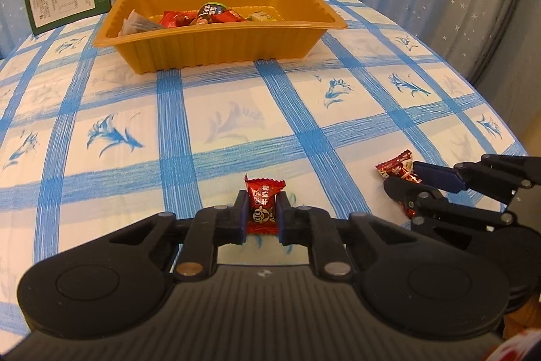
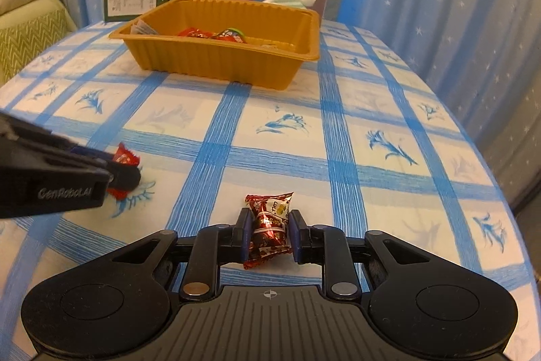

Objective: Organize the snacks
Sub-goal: 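Grasp the small red candy with the left tool while the right tool grasps the brown-red candy, then carry the red candy and brown-red candy over the orange tray with both tools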

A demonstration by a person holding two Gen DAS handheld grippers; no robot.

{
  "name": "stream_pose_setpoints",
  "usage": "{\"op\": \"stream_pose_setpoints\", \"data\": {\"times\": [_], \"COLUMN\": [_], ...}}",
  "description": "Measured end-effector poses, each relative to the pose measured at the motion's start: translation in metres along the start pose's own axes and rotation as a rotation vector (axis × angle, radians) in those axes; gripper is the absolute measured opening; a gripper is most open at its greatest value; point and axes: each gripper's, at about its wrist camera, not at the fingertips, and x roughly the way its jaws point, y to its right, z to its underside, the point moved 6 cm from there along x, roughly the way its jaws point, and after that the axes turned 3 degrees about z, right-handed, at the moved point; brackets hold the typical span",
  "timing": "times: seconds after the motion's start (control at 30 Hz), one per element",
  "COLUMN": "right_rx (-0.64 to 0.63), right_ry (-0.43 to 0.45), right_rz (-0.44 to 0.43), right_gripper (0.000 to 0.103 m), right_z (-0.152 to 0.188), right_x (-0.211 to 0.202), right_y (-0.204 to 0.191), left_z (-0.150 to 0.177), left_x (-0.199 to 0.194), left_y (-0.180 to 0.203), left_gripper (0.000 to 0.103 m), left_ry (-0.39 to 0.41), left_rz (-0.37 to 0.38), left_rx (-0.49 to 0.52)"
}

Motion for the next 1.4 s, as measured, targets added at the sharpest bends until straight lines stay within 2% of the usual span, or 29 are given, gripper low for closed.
{"op": "stream_pose_setpoints", "data": {"times": [0.5, 1.07, 1.4], "right_rx": [0.079, 0.087, 0.102], "right_ry": [0.052, 0.080, 0.098], "right_rz": [-0.033, -0.044, -0.071], "right_gripper": [0.021, 0.021, 0.021], "right_z": [-0.015, -0.022, -0.038], "right_x": [-0.027, -0.045, -0.050], "right_y": [0.006, 0.006, 0.003], "left_z": [-0.003, -0.012, -0.021], "left_x": [-0.034, -0.053, -0.060], "left_y": [-0.007, -0.009, -0.014], "left_gripper": [0.014, 0.014, 0.014], "left_ry": [0.040, 0.067, 0.082], "left_rz": [0.003, -0.002, -0.001], "left_rx": [-0.086, -0.103, -0.108]}}
